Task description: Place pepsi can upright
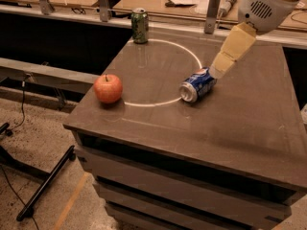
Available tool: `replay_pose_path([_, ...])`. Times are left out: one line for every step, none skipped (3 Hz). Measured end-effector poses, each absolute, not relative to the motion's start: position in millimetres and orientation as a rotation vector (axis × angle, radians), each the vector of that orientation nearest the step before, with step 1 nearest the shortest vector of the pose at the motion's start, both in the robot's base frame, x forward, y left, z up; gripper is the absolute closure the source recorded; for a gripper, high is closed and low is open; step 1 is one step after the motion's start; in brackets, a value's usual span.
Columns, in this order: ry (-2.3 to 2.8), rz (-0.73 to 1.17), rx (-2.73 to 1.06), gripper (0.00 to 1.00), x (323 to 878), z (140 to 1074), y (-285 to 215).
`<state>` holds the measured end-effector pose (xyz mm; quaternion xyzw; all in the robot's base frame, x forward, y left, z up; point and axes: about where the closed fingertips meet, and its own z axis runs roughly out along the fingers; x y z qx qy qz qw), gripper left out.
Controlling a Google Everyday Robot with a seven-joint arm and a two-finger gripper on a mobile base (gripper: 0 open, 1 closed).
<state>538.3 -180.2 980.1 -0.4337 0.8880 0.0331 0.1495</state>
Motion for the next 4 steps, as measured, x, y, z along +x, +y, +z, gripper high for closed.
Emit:
replay_pose_path([2.691,0.088,-0.936,0.00,560,966,-179])
replay_pose_path([2.764,0.071,-0.685,0.00,568,948,-183])
replay_pose_path([2.815,0.028,-0.460,0.00,578,932,-180])
replay_pose_path([2.857,0.012,-0.235,0.00,589,920,-170])
